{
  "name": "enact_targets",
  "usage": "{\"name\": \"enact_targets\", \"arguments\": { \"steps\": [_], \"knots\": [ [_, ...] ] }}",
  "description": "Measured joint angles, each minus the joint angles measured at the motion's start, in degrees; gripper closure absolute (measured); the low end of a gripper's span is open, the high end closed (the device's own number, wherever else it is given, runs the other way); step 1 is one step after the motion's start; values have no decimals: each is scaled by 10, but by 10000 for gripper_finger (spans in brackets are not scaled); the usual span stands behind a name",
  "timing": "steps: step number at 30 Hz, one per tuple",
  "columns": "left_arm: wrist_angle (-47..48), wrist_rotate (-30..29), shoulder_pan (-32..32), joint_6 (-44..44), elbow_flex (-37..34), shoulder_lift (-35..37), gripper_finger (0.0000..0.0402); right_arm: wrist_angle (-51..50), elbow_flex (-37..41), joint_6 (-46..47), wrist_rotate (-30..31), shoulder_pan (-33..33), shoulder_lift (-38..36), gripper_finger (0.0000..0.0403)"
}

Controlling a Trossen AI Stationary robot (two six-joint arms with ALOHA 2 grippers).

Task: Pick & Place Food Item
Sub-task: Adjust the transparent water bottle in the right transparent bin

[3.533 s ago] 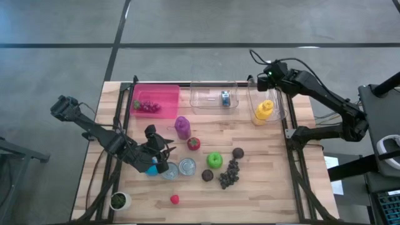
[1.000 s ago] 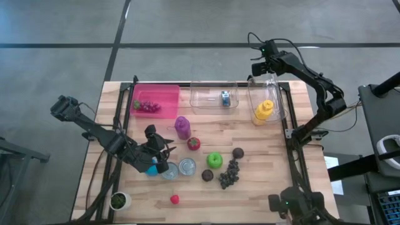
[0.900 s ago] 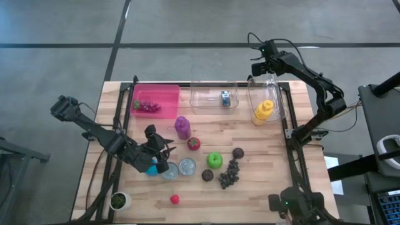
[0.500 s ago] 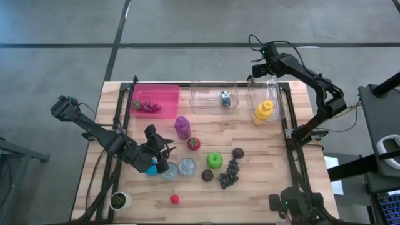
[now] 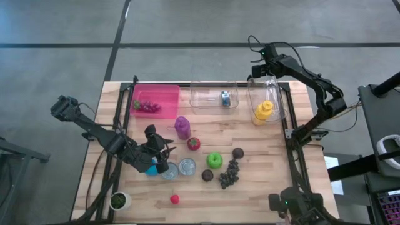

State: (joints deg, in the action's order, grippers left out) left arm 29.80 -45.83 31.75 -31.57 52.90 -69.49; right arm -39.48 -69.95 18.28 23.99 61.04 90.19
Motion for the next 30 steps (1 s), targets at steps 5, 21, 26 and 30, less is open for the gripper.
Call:
{"name": "enact_targets", "arguments": {
  "steps": [5, 21, 26, 30],
  "knots": [
    [0, 0, 0, 0, 0, 0, 272, -1, 0, 1, 0, 2, 0, 227],
    [0, 0, 0, 0, 0, 0, 272, -3, 0, -21, -5, 2, 0, 197],
    [0, 0, 0, 0, 0, 0, 274, -5, 0, -15, -5, 2, 0, 183],
    [0, 0, 0, 0, 0, 0, 273, 1, 0, -7, -5, 2, 0, 177]
  ]
}}
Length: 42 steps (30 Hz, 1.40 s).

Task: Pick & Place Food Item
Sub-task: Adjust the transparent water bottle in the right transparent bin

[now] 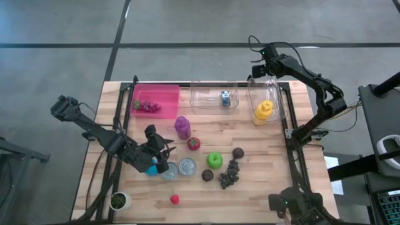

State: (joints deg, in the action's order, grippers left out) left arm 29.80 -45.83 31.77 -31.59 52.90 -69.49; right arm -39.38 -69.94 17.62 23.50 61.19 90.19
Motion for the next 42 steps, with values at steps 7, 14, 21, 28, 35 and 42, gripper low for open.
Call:
{"name": "enact_targets", "arguments": {
  "steps": [7, 14, 21, 28, 35, 42],
  "knots": [
    [0, 0, 0, 0, 0, 0, 274, 23, 15, 5, 3, 1, 0, 179],
    [0, 0, 0, 0, 0, 0, 271, 36, 17, 5, 5, 1, 0, 177],
    [0, 0, 0, 0, 0, 0, 273, 40, 20, 4, 5, 2, 0, 197],
    [0, 0, 0, 0, 0, 0, 270, 42, 22, 2, 5, 1, 0, 237],
    [0, 0, 0, 0, 0, 0, 273, 42, 22, 2, 5, 1, 0, 248],
    [0, 0, 0, 0, 0, 0, 270, 43, 22, 3, 5, 1, 0, 243]
  ]
}}
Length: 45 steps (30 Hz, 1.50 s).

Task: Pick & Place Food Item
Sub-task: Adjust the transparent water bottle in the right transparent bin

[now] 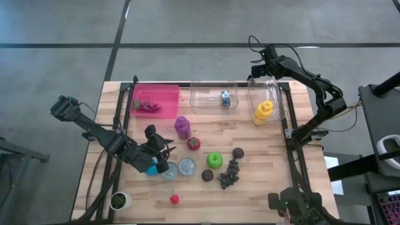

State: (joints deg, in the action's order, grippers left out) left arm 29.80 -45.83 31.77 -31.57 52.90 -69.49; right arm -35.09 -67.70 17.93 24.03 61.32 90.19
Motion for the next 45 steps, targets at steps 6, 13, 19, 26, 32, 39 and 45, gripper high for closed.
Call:
{"name": "enact_targets", "arguments": {
  "steps": [6, 13, 19, 26, 32, 39, 45],
  "knots": [
    [0, 0, 0, 0, 0, 0, 273, 0, 0, 1, 0, 0, -8, 250],
    [0, 0, 0, 0, 0, 0, 270, 0, 0, 1, 6, 0, -41, 246],
    [0, 0, 0, 0, 0, 0, 273, 1, 12, -1, 16, -1, -86, 250],
    [0, 0, 0, 0, 0, 0, 273, 74, 63, -15, 6, -2, -161, 250],
    [0, 0, 0, 0, 0, 0, 272, 147, 111, -41, -23, -2, -203, 248],
    [0, 0, 0, 0, 0, 0, 274, 210, 151, -68, -35, -8, -231, 250],
    [0, 0, 0, 0, 0, 0, 273, 272, 188, -80, -54, -11, -260, 245]
  ]
}}
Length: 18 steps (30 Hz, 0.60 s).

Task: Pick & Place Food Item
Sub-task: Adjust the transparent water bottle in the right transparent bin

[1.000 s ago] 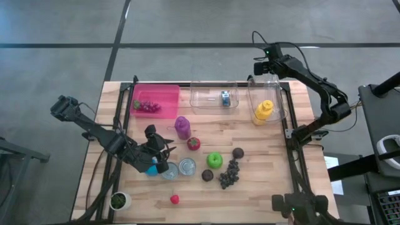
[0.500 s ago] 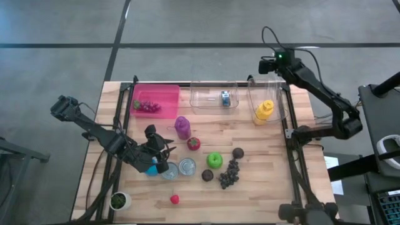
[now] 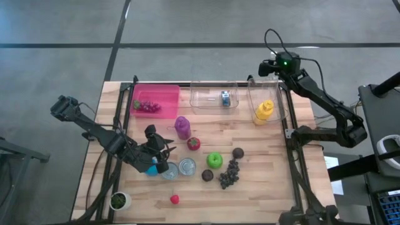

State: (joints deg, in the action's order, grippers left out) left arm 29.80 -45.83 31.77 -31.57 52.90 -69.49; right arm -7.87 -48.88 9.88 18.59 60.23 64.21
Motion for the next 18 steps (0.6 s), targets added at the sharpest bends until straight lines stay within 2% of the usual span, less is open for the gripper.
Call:
{"name": "enact_targets", "arguments": {
  "steps": [5, 18],
  "knots": [
    [0, 0, 0, 0, 0, 0, 274, 41, 30, 4, -28, -3, -26, 245],
    [0, 0, 0, 0, 0, 0, 273, 106, 94, 3, -31, -39, -95, 244]
  ]
}}
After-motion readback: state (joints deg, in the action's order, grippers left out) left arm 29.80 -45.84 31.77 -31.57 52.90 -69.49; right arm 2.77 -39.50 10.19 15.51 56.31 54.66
